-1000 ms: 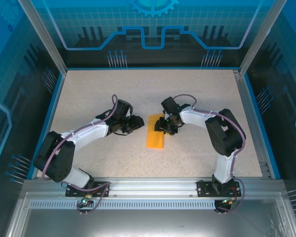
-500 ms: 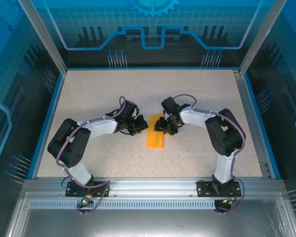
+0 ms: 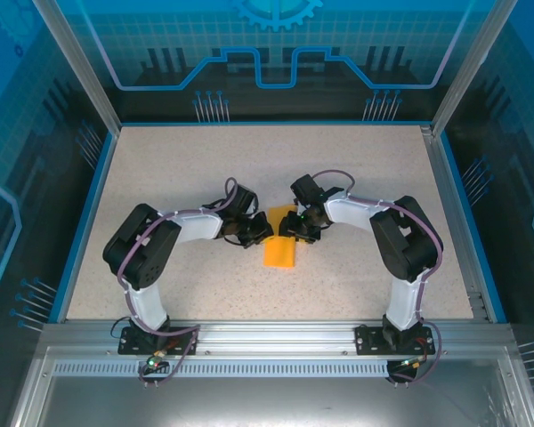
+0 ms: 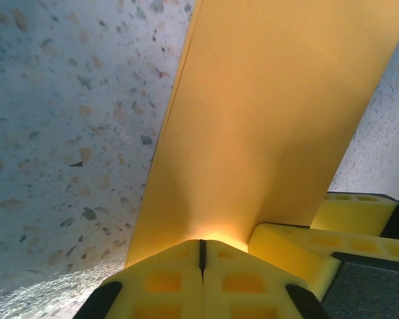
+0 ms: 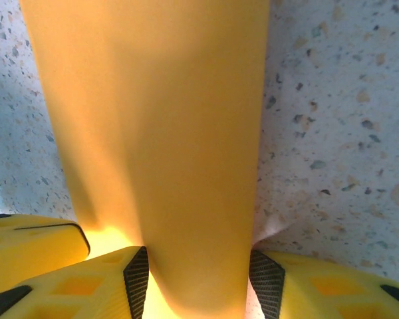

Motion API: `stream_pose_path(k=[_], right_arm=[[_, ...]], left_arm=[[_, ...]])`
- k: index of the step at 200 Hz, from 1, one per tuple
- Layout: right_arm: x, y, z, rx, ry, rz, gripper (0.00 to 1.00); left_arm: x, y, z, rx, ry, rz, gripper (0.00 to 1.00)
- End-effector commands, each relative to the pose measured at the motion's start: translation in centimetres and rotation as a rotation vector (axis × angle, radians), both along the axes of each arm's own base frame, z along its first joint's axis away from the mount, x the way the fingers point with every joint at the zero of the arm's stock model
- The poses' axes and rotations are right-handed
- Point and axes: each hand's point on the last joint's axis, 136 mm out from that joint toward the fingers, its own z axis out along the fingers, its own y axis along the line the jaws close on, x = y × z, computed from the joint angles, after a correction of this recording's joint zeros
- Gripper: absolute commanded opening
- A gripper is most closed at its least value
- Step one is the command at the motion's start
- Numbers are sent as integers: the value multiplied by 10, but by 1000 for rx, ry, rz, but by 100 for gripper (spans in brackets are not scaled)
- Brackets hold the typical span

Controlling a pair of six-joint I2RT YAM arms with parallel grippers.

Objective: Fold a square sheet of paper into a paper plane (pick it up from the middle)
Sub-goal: Hold the square sheet of paper at the center of the table.

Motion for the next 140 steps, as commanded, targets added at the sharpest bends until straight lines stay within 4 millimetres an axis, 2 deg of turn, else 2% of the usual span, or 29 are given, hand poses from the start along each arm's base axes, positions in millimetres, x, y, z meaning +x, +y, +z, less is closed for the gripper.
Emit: stream_pose_path(k=[1,140], right_arm=[[-34,-34,-52,-180,137,-9,51],[-31,-31,-49,-166,125,-12,52]], left_arm=[[2,-9,2,-5,-17,-26,0],[-12,3,-30,39,-27,-41,0]])
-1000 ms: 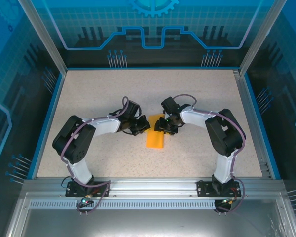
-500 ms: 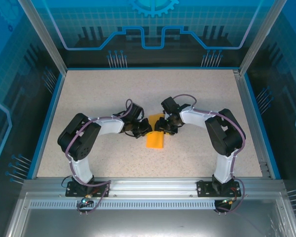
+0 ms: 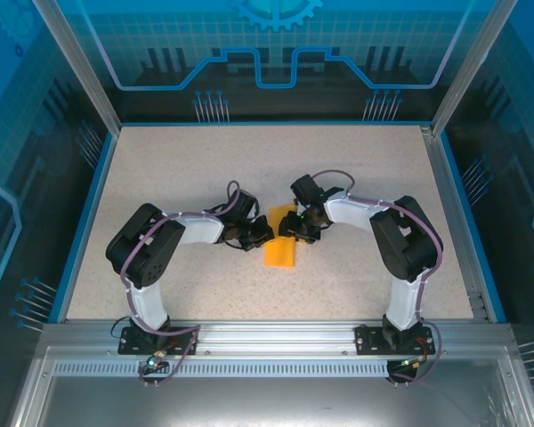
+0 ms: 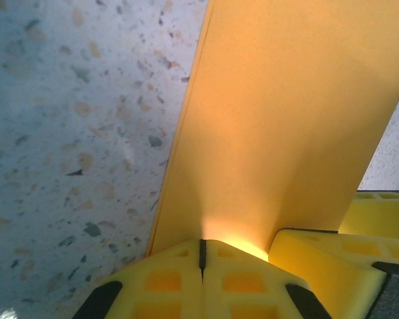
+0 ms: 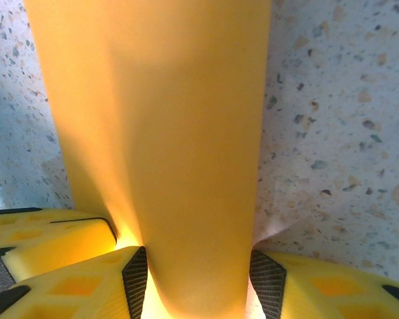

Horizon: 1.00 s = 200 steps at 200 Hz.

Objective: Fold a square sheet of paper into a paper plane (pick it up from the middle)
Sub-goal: Hold the square sheet of paper at the center of the table, then fold the square sheet of paper in half at the center of the table.

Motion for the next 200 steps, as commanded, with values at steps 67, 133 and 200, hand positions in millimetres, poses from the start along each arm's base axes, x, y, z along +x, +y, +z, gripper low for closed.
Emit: stream_pose_path(k=[67,133,200], right_arm=[[13,-26,22,49,-84,-35,57],[21,11,80,458,-221,52,19],[5,25,39,496,-119,86,0]], left_arm=[[-15,9,-25,56,22,-25,0],[-16,9,-27,65,26,-38,0],[-19,10,-30,66,34,-44,0]])
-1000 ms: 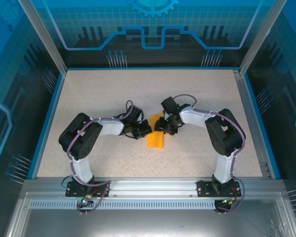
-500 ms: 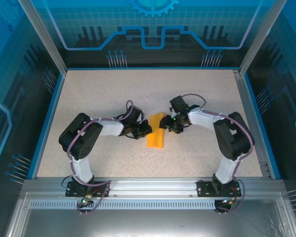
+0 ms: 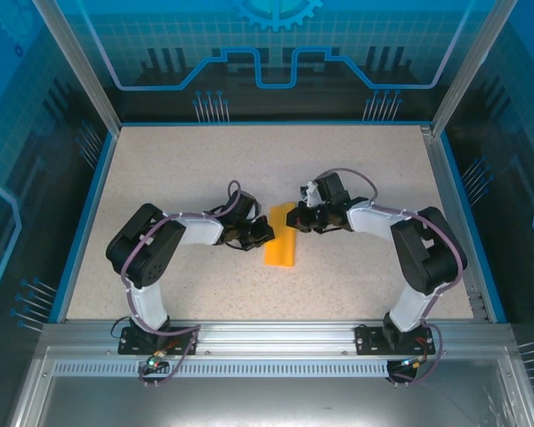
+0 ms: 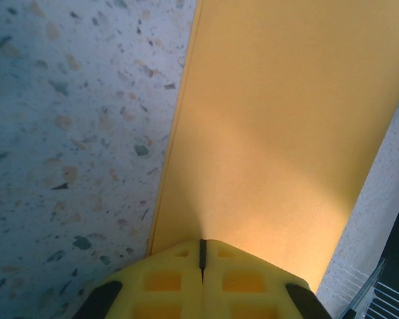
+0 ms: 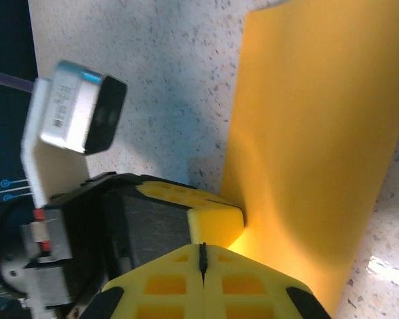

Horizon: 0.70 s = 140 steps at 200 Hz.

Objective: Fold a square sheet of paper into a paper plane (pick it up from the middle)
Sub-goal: Fold the square sheet of paper in half at the center of the table.

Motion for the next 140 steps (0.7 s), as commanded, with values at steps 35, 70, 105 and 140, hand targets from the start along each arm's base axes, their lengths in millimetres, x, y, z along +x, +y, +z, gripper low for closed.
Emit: stream_pose_path(k=[35,70,105,140], right_arm=[[-13,1,-21,14,31,51,0],[-21,-13,-38,-27,51,44,0],[-27,-25,-50,-37,60,36,0],[-37,-35,-66,-71,81,39,0]], left_arm=[[-19,11,-28,73,71,-21,0],[-20,11,-28,76,72,-24,0],[-20,10,-29,75,74,-26,0],[-20,10,-30,77,77,-26,0]])
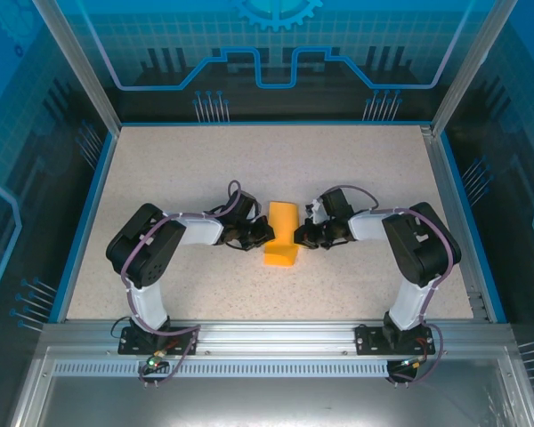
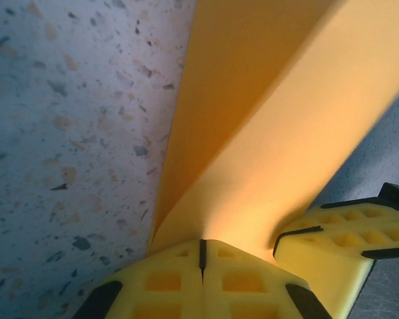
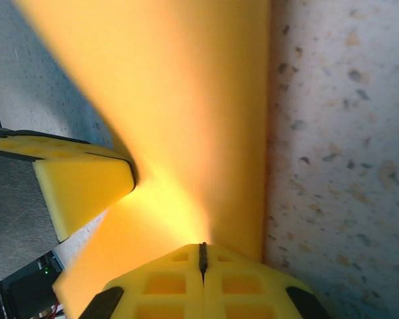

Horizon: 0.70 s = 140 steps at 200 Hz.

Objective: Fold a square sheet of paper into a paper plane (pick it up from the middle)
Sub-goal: Fold the square sheet of paper in half at the center of the table.

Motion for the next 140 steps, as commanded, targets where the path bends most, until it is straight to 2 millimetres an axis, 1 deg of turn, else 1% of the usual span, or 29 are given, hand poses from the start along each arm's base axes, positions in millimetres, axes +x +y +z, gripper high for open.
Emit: stream_pose_path(k=[1,12,30,46,65,80,109,127,140], right_arm=[[-8,-10,-16,-26,13,14,0],[-13,-13,-22,-45,20,21,0],[-17,-18,-25,-63,3,30,0],[-16,-18,-24,-72,-6,42,0],[-14,-12,-19,-60,-21,61,0],[-10,-4,-7,-2,-43,62,0],[-5,7,24,81,-102,53,0],[-7,14,33,106,-112,69,0],[-10,19,31,115,-94,77,0]], left_arm=[[-20,10,-30,76,79,-24,0],[-20,10,-30,75,80,-24,0],[-20,10,-30,79,80,-27,0],[-20,10,-30,77,79,-29,0],[-20,10,-30,77,78,-29,0],[-20,10,-29,79,79,-31,0],[-20,11,-28,82,75,-29,0],[-20,11,-28,82,75,-30,0],[-19,10,-27,82,74,-31,0]])
